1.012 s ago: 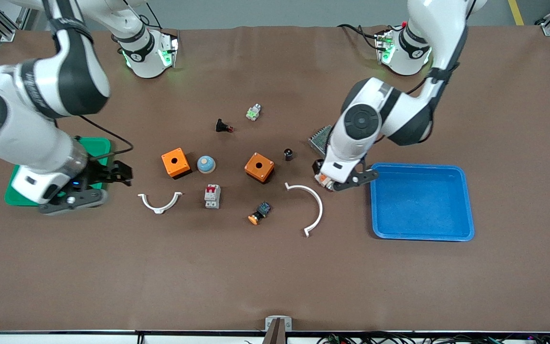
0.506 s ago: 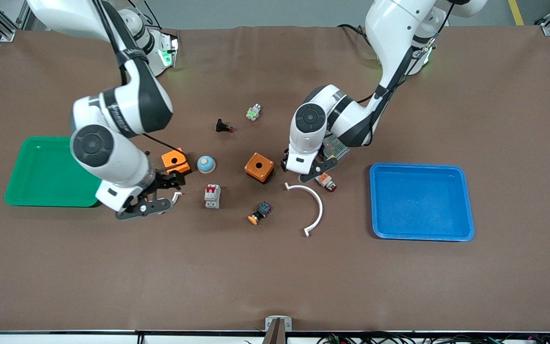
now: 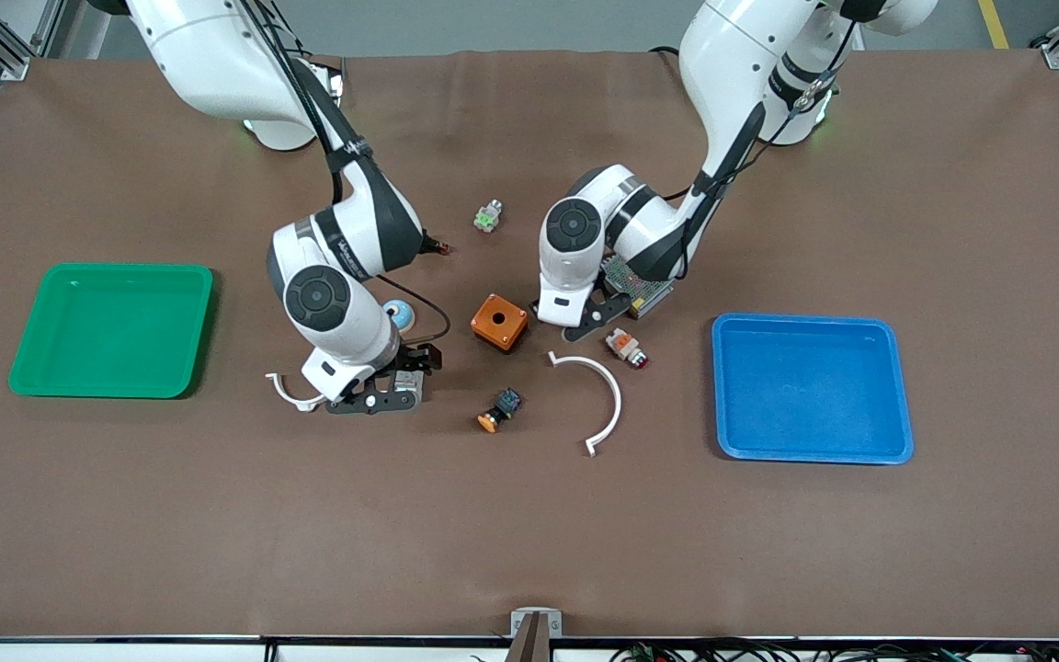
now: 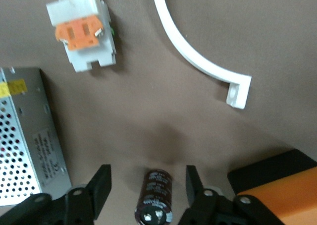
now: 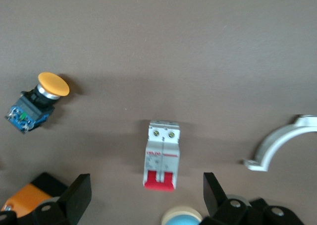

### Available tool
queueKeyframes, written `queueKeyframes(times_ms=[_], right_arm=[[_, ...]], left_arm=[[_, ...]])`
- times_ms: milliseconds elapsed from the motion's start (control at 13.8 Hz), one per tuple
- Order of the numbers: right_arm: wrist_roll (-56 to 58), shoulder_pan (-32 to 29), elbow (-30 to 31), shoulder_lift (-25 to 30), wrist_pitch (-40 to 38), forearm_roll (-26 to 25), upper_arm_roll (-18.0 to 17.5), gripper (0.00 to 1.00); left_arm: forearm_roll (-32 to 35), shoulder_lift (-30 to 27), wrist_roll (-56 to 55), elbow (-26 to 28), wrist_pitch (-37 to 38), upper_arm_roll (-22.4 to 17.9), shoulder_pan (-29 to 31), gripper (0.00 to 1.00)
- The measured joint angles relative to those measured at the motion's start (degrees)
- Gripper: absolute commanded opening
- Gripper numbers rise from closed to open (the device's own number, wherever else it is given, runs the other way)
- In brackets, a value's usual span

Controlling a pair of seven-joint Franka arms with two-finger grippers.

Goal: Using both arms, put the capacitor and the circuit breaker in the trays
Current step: 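Grasp the breaker with the right gripper while the left gripper grasps the capacitor, then carry the breaker to the green tray while the left gripper carries the capacitor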

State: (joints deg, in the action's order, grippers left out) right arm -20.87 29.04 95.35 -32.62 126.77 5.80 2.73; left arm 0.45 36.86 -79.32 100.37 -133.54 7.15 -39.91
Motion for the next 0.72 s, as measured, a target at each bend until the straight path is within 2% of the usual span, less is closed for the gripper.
queueKeyframes(times_ms=[289, 434, 506, 723], right_arm=[[-0.02, -0.04, 1.05, -2.48, 3.24, 0.43, 0.41, 0.99], [-0.05, -0.06, 1.11, -2.88, 3.34, 0.57, 0.53, 0.89], [-0.05, -0.06, 1.13, -2.92, 3.34, 0.59, 0.55, 0.82], [-0.10, -0.06, 1.21, -3.26, 3.33, 0.72, 0.56, 0.58]], left_arm=[[0.00, 1.40, -2.78, 0.00, -1.82, 0.00, -1.18, 0.54], [0.00, 1.64, -4.05, 0.00, -1.90, 0.00, -1.66, 0.47], [0.00, 1.73, -4.44, 0.00, -1.90, 0.00, -1.99, 0.39], [0.00, 2.10, -5.38, 0.00, -1.90, 0.01, -2.72, 0.01]])
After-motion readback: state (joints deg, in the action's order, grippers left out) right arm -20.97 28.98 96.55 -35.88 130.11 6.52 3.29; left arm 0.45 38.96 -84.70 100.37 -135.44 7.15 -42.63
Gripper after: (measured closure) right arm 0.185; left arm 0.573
